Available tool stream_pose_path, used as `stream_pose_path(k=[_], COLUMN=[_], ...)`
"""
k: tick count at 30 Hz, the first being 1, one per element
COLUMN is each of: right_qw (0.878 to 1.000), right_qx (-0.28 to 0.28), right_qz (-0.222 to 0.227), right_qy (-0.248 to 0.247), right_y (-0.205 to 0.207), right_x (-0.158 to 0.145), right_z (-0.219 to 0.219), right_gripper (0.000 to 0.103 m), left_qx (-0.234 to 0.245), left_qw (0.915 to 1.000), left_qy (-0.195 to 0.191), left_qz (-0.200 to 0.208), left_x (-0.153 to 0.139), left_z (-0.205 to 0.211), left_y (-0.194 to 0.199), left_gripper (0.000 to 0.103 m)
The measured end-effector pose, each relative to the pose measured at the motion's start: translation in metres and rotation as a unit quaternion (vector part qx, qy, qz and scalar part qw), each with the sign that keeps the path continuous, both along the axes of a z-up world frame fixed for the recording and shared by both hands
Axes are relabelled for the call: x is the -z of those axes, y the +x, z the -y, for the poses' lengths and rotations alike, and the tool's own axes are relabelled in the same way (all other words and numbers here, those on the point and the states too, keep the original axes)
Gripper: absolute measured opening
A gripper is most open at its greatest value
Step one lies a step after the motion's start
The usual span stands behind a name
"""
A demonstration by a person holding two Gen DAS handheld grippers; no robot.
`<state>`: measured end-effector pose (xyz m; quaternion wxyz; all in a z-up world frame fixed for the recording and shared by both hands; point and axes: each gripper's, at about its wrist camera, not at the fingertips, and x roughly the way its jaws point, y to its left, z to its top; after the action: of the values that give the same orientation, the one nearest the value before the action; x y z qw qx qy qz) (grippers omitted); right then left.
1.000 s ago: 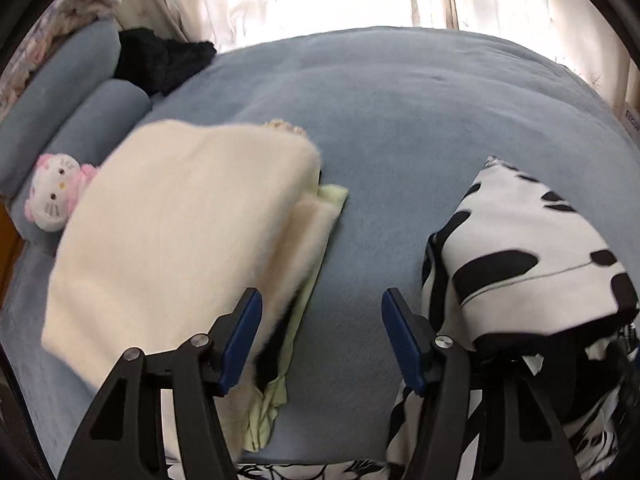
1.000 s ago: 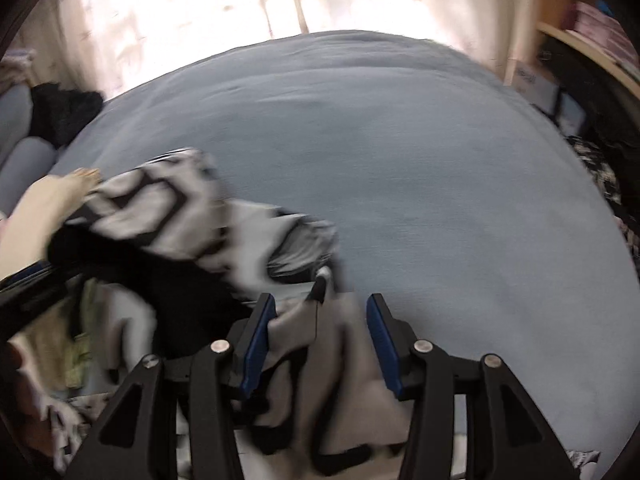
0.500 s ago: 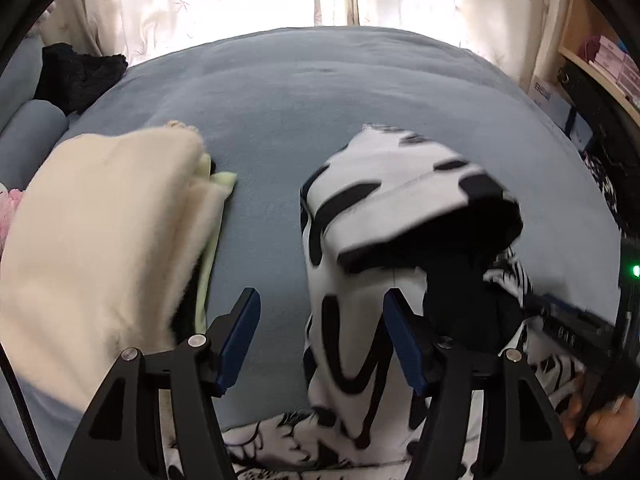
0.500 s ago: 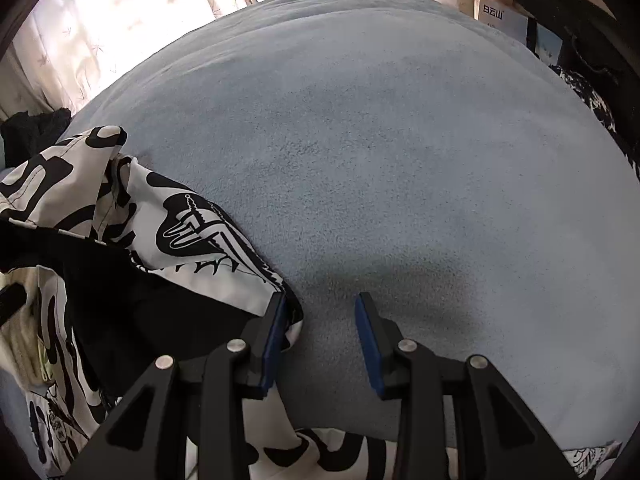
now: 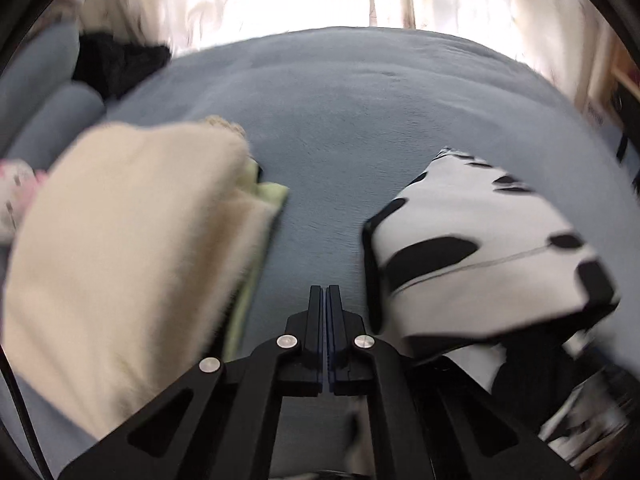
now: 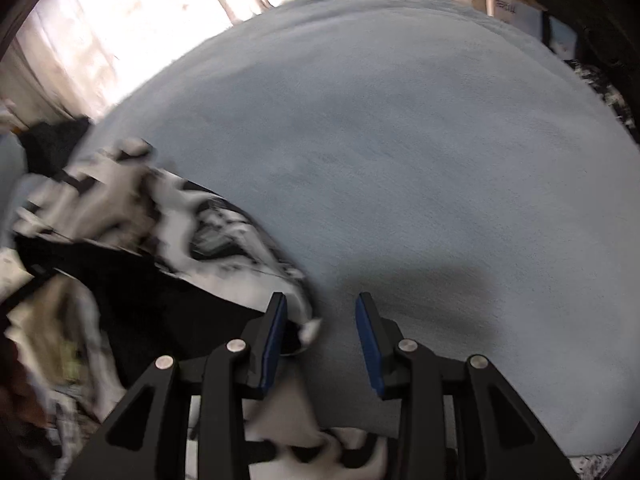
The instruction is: Fold large clothes
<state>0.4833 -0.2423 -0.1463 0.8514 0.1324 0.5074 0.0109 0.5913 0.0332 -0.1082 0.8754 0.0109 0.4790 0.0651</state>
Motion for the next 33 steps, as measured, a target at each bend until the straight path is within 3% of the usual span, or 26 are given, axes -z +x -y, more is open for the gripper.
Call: stream_pose_path(k=[4, 12, 13, 14, 15, 17, 21, 25, 29, 33], right_qw=[0.999, 0.995, 0.995, 0.995, 0.995, 0.996, 0.986, 0.955, 0.921, 0.895], right_qx=[-0.029, -0.083, -0.087, -0.089, -0.093, -0.081, -0.088, -0.166, -0.258, -0.319], right_qz=[0.028, -0.012, -0.003, 0.008, 0.012, 0.036, 0.142, 0.234, 0.275, 0.292], right_qy=[-0.021, -0.052, -0.045, -0.038, -0.025, -0.024, 0.023, 0.076, 0.103, 0.107], right_y=[0.02, 0.077, 0.08, 0.08, 0.08, 0.075, 0.031, -0.047, -0.124, -0.219], right_x=[-0.018, 0.009, 0.01, 0.008, 0.005, -0.012, -0.076, -0.141, -0.176, -0.186], right_z=[-0.014, -0.037, -0.037, -0.037, -0.037, -0.036, -0.021, -0.012, -0.021, -0.027], right_gripper=[0.048, 0.049, 0.044, 0.014, 0.001, 0.002, 0.002, 0.002, 0.002, 0.002], left_qx=[0.014, 0.039, 0.044, 0.047, 0.047, 0.047, 0.051, 0.062, 0.083, 0.106], left_qw=[0.9996, 0.999, 0.9987, 0.9986, 0.9986, 0.9985, 0.9983, 0.9975, 0.9955, 0.9916], left_qy=[0.023, 0.014, 0.013, 0.012, 0.011, 0.005, -0.005, -0.022, -0.042, -0.071], left_qz=[-0.001, -0.016, -0.02, -0.021, -0.022, -0.025, -0.028, -0.025, -0.02, -0.02], left_x=[0.005, 0.02, 0.023, 0.024, 0.025, 0.027, 0.022, 0.006, -0.016, -0.031], left_z=[-0.011, -0.019, -0.018, -0.019, -0.019, -0.02, -0.023, -0.028, -0.042, -0.061], left_y=[-0.001, 0.005, 0.005, 0.005, 0.004, 0.002, -0.013, -0.039, -0.078, -0.133], left_gripper=[0.0, 0.0, 0.0, 0.0, 0.0, 0.0, 0.0, 0.0, 0.001, 0.004])
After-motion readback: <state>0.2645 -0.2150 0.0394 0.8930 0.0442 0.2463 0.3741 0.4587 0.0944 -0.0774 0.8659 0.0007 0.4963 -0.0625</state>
